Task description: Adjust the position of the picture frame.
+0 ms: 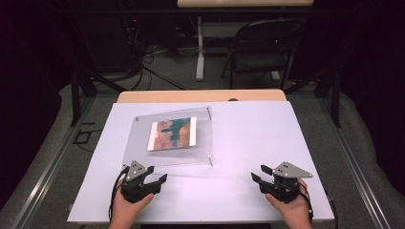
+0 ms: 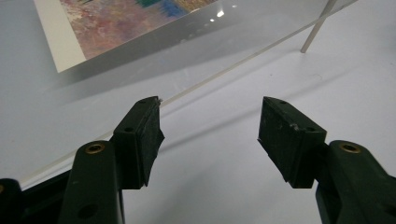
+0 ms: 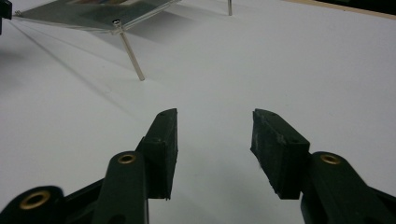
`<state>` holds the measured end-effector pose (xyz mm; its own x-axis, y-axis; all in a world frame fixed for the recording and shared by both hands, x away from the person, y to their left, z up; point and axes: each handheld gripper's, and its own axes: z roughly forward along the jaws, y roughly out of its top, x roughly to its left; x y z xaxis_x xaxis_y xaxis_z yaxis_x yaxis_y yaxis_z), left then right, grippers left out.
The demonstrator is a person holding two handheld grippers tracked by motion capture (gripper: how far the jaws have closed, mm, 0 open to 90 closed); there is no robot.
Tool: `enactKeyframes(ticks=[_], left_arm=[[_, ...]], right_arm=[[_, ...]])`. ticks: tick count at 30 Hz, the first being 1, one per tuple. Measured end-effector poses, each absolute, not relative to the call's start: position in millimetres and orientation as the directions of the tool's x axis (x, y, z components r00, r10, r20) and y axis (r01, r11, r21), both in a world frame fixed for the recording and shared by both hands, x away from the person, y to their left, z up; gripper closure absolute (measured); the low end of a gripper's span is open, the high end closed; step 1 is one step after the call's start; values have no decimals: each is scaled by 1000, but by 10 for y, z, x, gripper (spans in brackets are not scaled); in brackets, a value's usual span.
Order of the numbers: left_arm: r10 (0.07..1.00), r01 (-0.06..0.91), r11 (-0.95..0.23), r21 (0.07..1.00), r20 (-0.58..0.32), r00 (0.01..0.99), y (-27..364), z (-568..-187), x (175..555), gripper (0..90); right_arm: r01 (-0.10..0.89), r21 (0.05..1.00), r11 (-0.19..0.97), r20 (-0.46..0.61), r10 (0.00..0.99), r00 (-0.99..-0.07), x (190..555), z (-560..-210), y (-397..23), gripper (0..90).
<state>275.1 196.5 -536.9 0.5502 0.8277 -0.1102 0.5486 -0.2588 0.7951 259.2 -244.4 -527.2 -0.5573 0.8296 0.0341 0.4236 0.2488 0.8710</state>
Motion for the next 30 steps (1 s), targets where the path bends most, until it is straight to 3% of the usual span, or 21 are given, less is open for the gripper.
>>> enactKeyframes(ticks=[13,17,20,30], left_arm=[[822,577,-235,782,-158,548,1986,-5412,2808,381],[829,577,-218,787,-163,535,2036,-5409,2794,377],[831,587,-190,787,-189,523,2055,-5415,2811,376],[829,617,-182,765,-219,515,2092,-5445,2861,441]], right_arm=[[433,871,234,63,820,-569,2652,-5266,-2464,561],[470,863,183,150,797,-585,2689,-5249,-2424,553],[482,857,184,157,798,-583,2703,-5249,-2407,556],[465,865,190,153,783,-603,2799,-5241,-2353,545]])
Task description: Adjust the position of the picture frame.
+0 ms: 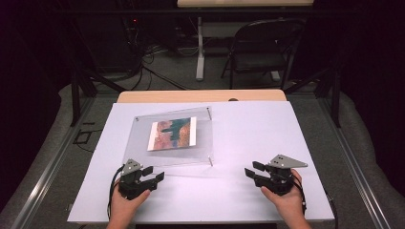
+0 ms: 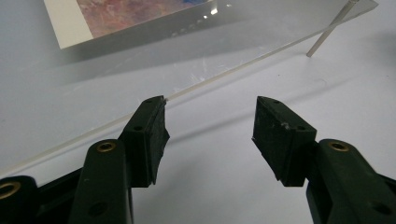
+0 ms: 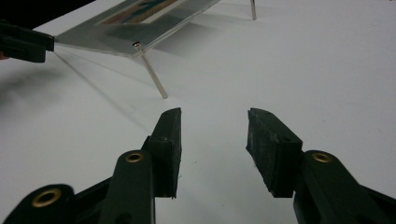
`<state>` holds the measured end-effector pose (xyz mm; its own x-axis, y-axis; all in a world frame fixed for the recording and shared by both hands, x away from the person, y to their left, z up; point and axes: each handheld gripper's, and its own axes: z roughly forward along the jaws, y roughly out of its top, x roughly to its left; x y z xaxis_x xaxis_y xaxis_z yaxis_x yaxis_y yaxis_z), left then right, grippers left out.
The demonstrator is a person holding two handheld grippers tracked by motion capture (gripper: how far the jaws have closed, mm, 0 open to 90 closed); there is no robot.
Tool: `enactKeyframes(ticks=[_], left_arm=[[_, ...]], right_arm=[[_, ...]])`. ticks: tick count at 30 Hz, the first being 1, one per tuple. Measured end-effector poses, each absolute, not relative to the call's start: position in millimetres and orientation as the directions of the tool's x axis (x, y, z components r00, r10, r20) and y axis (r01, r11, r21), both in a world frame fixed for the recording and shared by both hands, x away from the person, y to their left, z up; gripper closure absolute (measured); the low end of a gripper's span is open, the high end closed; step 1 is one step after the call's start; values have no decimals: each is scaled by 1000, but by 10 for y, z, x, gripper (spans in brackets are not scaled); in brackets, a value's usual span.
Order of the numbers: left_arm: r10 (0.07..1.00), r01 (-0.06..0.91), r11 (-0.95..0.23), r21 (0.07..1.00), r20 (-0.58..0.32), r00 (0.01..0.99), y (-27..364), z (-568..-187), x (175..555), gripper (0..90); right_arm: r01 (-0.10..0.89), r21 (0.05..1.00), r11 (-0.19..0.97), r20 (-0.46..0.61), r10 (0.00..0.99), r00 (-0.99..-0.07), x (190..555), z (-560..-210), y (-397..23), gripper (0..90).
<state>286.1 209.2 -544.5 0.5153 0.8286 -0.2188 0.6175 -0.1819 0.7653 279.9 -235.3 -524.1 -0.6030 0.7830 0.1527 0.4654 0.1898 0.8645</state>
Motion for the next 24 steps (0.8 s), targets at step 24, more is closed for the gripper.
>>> enactKeyframes(ticks=[24], left_arm=[[844,601,-164,782,-205,496,2161,-5319,2896,532]], right_arm=[[449,832,327,132,669,-731,3234,-5319,-1683,601]])
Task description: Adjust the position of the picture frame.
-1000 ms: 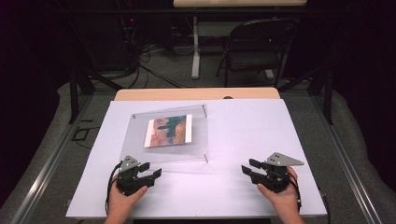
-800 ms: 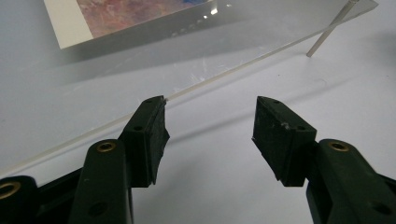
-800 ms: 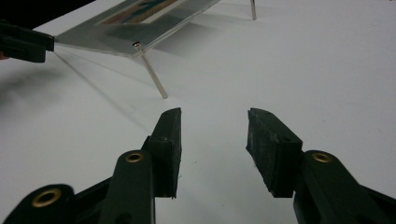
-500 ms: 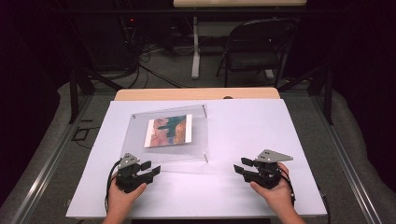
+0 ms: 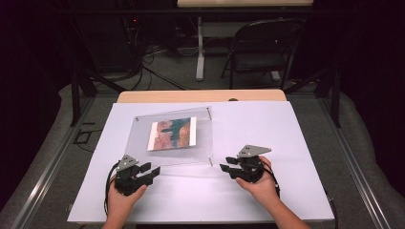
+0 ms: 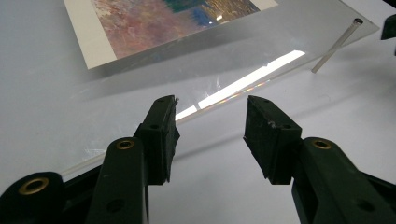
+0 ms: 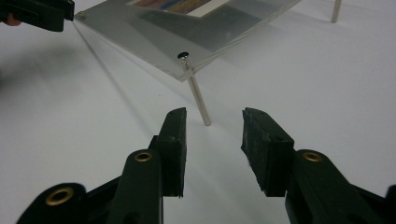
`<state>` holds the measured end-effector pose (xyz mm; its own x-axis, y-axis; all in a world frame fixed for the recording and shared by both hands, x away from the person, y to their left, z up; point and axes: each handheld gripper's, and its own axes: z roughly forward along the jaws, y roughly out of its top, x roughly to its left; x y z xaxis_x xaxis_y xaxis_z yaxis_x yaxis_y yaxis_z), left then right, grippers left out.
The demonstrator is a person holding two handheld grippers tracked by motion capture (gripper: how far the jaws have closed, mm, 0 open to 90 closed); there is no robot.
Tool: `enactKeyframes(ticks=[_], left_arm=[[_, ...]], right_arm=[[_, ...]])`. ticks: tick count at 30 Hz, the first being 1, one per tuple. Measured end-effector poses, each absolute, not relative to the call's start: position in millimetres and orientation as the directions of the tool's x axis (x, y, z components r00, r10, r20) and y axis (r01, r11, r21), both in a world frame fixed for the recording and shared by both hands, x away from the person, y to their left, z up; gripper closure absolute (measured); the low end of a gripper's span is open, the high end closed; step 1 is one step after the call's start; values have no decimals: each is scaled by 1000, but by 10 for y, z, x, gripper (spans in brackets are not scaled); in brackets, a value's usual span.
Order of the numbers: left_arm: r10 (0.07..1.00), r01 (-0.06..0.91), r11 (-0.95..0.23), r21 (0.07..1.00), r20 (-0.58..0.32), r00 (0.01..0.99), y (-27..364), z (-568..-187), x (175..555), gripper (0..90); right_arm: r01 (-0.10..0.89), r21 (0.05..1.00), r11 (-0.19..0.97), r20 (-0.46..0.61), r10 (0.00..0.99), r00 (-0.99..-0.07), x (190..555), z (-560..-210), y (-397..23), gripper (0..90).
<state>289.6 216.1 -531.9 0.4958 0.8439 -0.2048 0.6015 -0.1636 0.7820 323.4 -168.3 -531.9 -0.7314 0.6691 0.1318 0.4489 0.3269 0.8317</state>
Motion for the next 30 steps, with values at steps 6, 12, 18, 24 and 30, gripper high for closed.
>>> enactKeyframes(ticks=[6,12,18,24,30], left_arm=[[838,606,-178,775,-204,507,2149,-5356,2868,524],[835,610,-179,772,-210,510,2136,-5376,2849,512],[833,618,-189,763,-210,512,2133,-5397,2852,540],[833,622,-188,760,-211,511,2133,-5402,2851,543],[835,635,-194,748,-214,507,2116,-5428,2856,603]], right_arm=[[452,813,367,118,657,-745,3363,-5431,-1501,624],[444,809,385,111,642,-759,3460,-5515,-1396,640],[437,813,384,112,634,-766,3511,-5556,-1335,660],[437,817,376,124,626,-770,3532,-5595,-1293,703],[424,820,385,115,616,-780,3565,-5626,-1213,745]])
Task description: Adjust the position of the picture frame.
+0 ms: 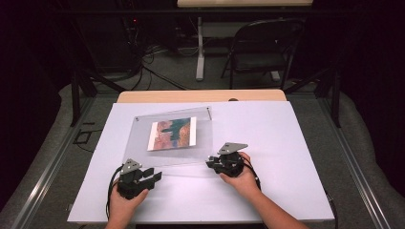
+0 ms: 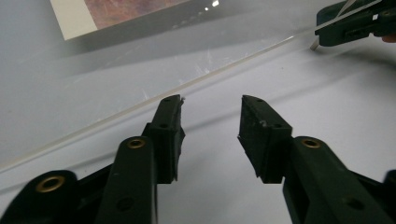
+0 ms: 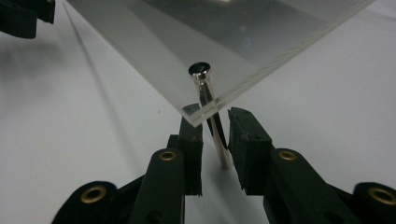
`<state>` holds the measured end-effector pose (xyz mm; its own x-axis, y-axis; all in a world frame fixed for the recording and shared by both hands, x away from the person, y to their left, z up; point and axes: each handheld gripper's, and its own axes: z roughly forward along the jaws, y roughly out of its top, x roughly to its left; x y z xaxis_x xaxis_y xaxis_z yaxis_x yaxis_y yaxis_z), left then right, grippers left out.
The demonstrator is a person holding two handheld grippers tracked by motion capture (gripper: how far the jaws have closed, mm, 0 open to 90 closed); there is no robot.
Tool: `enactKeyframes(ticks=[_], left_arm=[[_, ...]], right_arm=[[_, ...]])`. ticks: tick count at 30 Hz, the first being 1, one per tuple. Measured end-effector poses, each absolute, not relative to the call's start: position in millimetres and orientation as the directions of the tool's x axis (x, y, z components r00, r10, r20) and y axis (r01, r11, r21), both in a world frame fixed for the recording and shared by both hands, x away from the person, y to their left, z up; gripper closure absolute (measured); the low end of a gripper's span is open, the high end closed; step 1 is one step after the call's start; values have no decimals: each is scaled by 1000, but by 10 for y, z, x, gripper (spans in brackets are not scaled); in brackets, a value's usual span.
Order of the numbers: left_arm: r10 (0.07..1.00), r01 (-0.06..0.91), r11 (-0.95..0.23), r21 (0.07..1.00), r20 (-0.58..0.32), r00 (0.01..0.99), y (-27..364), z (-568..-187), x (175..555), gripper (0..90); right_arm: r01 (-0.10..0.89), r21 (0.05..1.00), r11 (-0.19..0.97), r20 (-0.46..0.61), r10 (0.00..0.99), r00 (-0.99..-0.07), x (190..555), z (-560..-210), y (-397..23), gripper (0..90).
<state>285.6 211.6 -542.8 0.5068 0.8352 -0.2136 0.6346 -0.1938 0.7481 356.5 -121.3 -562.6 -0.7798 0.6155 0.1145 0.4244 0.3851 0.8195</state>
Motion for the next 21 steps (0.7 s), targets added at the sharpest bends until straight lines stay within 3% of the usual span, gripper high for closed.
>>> enactKeyframes(ticks=[12,21], left_arm=[[856,676,-213,705,-198,477,2111,-5477,2987,864],[863,688,-184,702,-219,454,2145,-5495,3045,895]], right_arm=[[403,832,381,105,605,-789,3607,-5644,-1151,798],[394,835,384,98,602,-793,3610,-5651,-1143,797]])
